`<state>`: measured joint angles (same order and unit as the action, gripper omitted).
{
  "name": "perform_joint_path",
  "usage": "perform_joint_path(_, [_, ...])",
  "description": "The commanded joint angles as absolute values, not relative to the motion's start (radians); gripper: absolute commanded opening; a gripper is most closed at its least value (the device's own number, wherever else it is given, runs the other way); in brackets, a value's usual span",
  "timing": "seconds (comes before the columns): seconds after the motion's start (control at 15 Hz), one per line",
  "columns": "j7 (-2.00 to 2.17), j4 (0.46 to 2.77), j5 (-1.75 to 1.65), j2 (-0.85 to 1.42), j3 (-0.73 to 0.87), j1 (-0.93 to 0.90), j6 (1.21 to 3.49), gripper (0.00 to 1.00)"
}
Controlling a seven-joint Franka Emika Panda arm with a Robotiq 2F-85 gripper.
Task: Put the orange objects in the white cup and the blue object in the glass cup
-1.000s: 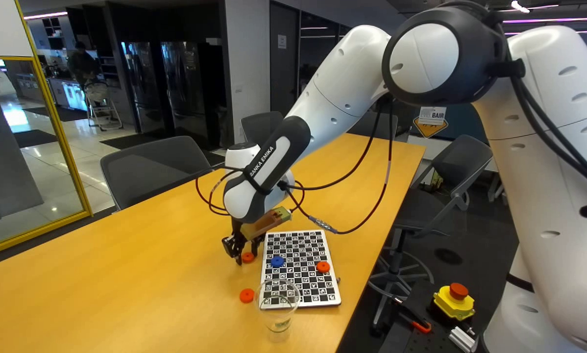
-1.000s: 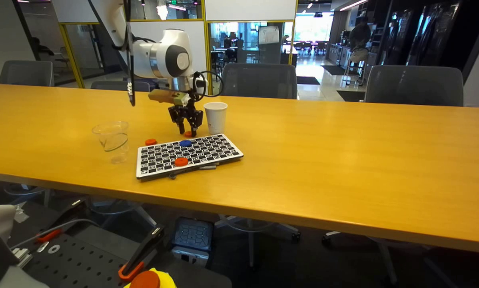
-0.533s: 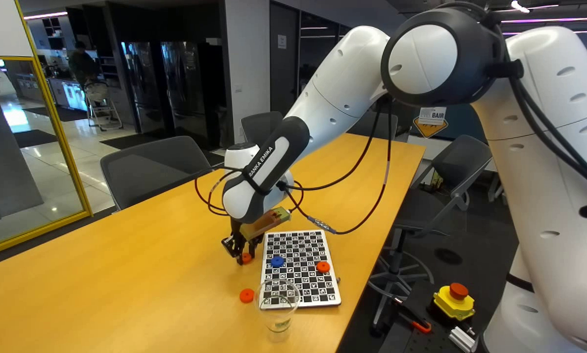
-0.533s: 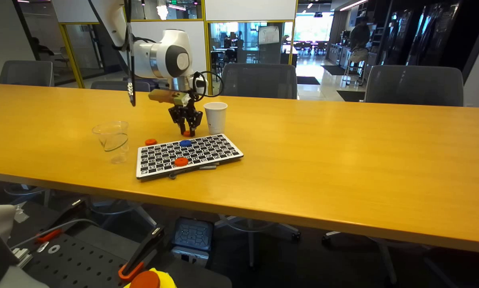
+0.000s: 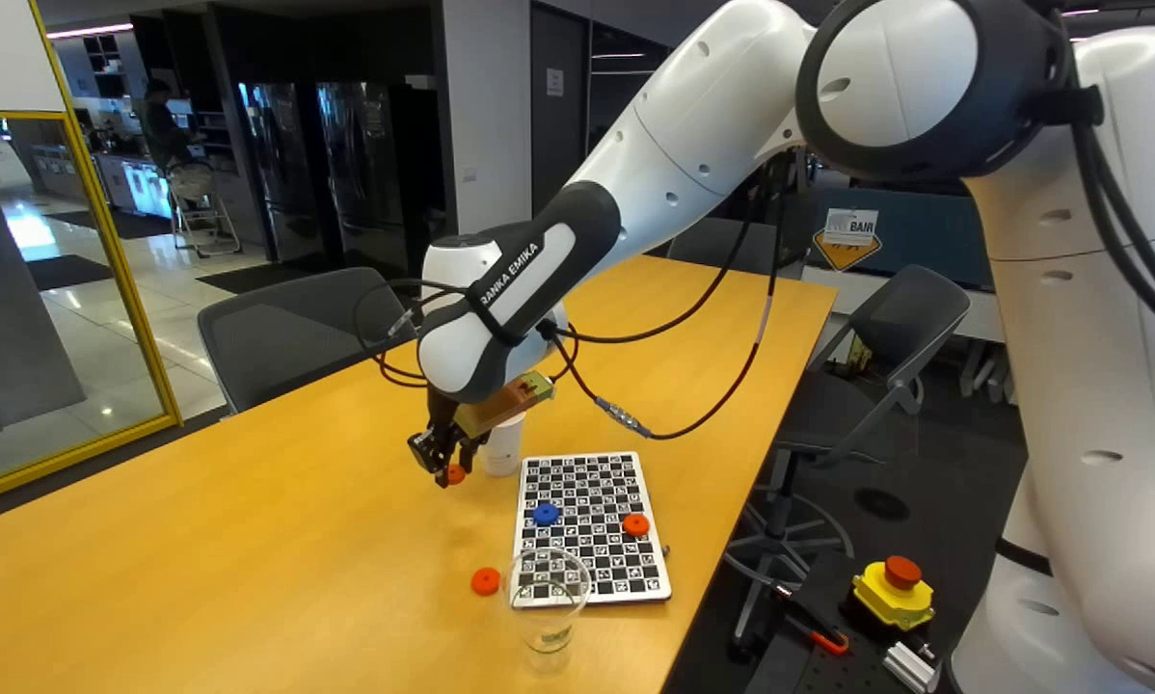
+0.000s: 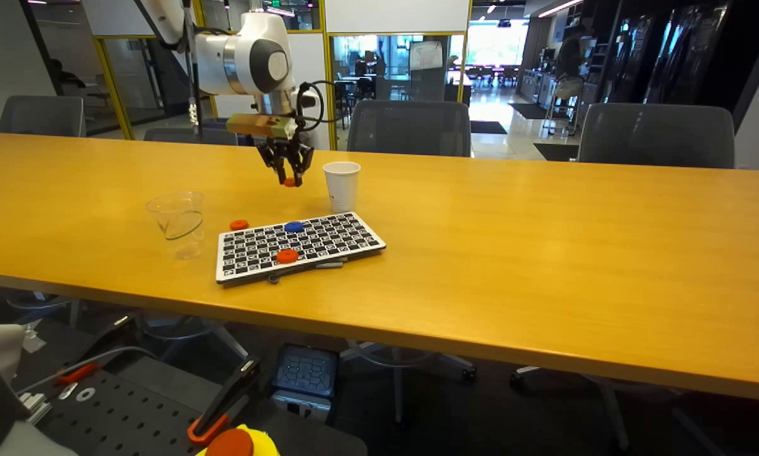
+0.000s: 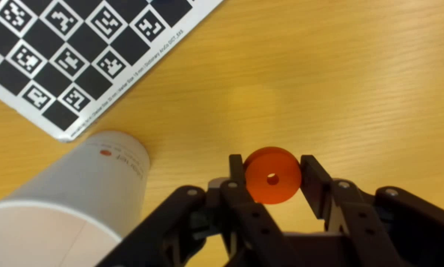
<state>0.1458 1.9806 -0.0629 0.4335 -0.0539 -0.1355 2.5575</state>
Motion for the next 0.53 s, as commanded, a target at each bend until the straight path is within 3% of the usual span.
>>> perform_joint_path(0.0, [0.155, 2.009, -0.097, 0.323, -0.033, -0.151, 2.529, 0.25])
perform_joint_path(0.47, [0.191, 1.956, -0.155, 0.294, 0.01, -0.133, 2.461, 0.24])
